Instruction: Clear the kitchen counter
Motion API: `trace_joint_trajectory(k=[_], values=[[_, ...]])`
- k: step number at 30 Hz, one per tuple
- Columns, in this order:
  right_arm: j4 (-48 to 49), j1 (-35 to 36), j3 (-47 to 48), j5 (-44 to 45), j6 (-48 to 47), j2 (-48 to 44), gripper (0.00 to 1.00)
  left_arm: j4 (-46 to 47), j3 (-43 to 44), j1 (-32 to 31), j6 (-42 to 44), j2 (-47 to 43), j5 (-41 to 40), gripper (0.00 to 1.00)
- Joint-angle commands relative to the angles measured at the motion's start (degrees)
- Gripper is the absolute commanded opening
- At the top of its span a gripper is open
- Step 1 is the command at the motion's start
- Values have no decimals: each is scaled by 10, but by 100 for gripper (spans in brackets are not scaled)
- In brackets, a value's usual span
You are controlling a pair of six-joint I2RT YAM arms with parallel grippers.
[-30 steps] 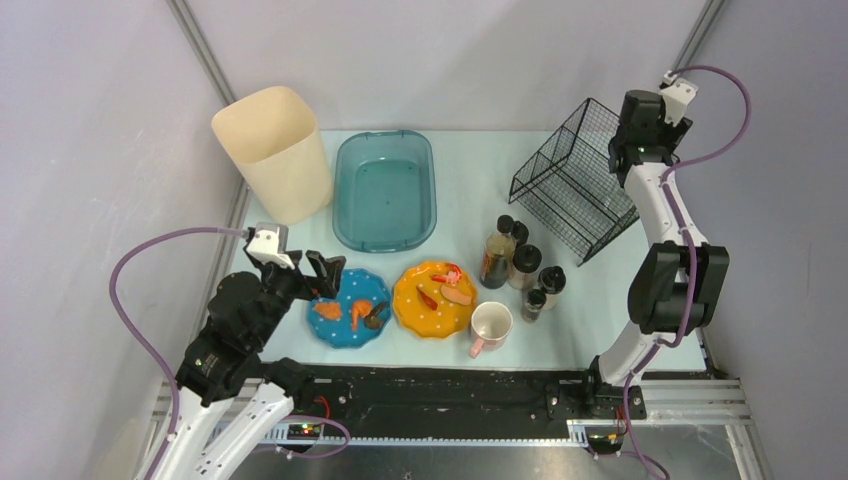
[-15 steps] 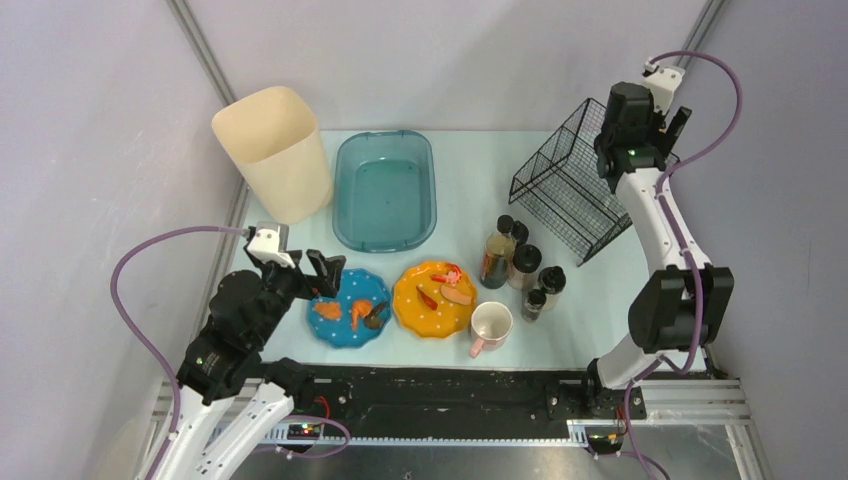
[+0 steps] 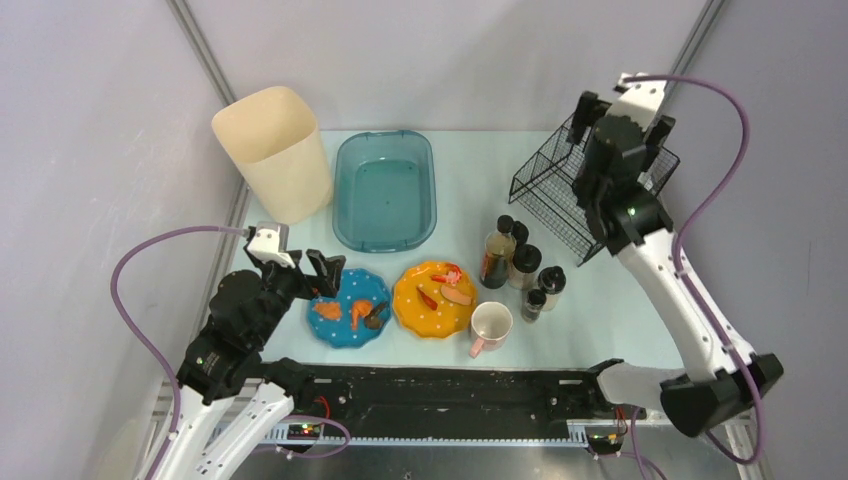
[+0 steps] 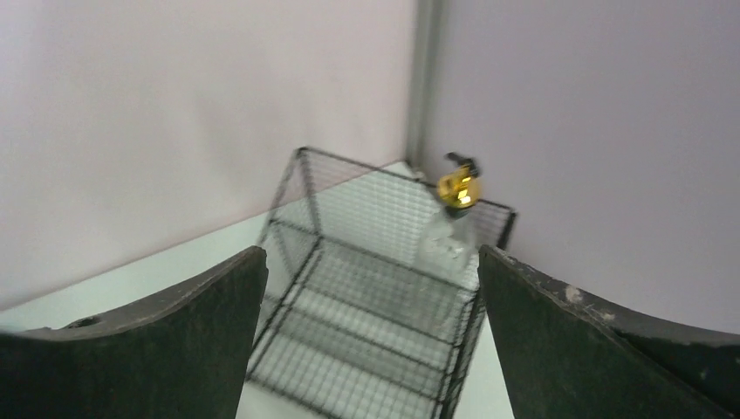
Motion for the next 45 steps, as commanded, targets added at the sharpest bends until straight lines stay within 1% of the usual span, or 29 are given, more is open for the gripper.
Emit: trace_joint_trajectory(k=[1, 6, 10, 15, 20, 26, 31, 38, 45], values=[[-28, 87, -29, -33, 36, -65, 94, 8, -5, 4, 15, 8, -4, 98], [-119, 151, -34, -127, 103, -81, 93, 8, -6, 4, 16, 13, -7, 98], [-160, 194, -46, -216, 128, -80, 92, 8, -6, 4, 17, 17, -10, 98], [-181, 233, -70, -258, 135, -82, 92, 8, -7, 4, 17, 17, -9, 98], [-175, 258, -118, -256, 142, -86, 93, 7, -6, 4, 16, 15, -9, 98], [-138, 262, -194, -246, 149, -93, 93, 8, -7, 4, 16, 14, -8, 98], [-107, 262, -235, -243, 148, -100, 92, 7, -6, 4, 16, 14, -6, 98], [-30, 261, -304, -234, 164, -115, 82, 7, -6, 4, 16, 15, -4, 98], [23, 261, -340, -211, 171, -117, 71, 8, -6, 4, 15, 15, -6, 98]])
